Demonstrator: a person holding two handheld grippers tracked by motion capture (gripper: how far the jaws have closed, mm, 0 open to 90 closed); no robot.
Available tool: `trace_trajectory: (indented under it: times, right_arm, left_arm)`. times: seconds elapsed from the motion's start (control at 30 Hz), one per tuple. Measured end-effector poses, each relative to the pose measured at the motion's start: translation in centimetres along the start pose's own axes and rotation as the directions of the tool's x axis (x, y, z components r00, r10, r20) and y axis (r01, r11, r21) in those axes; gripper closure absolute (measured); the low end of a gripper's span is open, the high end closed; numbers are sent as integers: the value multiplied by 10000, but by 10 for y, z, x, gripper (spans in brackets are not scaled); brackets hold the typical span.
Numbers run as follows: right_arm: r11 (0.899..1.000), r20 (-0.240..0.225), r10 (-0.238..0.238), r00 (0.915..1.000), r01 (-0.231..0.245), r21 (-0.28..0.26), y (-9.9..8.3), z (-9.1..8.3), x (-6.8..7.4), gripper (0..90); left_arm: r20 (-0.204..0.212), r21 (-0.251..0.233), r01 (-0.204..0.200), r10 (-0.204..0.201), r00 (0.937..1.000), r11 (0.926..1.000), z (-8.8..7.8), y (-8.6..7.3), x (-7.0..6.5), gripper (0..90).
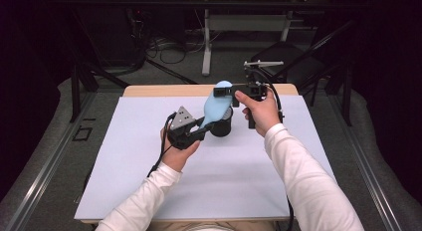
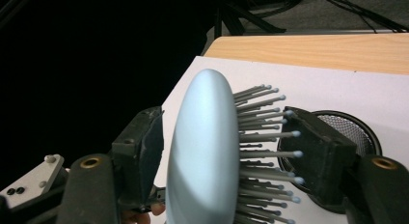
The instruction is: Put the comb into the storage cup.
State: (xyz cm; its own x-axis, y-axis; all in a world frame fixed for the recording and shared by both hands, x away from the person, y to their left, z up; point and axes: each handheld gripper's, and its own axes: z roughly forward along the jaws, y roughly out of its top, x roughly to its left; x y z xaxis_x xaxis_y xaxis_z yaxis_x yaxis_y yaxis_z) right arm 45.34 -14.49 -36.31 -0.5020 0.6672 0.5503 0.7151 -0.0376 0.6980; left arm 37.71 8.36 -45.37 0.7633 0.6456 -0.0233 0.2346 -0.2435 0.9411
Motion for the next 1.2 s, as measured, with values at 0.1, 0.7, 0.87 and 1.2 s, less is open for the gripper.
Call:
trace_trajectory:
  times: [0.1, 0.7, 0.87, 1.2]
  right_arm:
    - [9999, -160, 73, 9998, -74, -83, 0, 0, 0, 365]
    - [9991, -394, 417, 9984, -420, -73, 0, 1, 0, 420]
    - [9990, -346, 449, 9984, -451, -64, 0, 1, 0, 427]
    - [9970, -236, 771, 9967, -773, -80, -1, 2, -1, 464]
  left_arm:
    - [9, 3, 11, -11, 10000, 10000, 0, 0, 0, 696]
    - [-5, -19, 20, -20, 10000, 10000, 0, 0, 0, 696]
    - [-11, 8, 21, -21, 10000, 10000, 0, -1, 0, 696]
    - [19, 38, 73, -73, 10000, 10000, 1, -1, 1, 696]
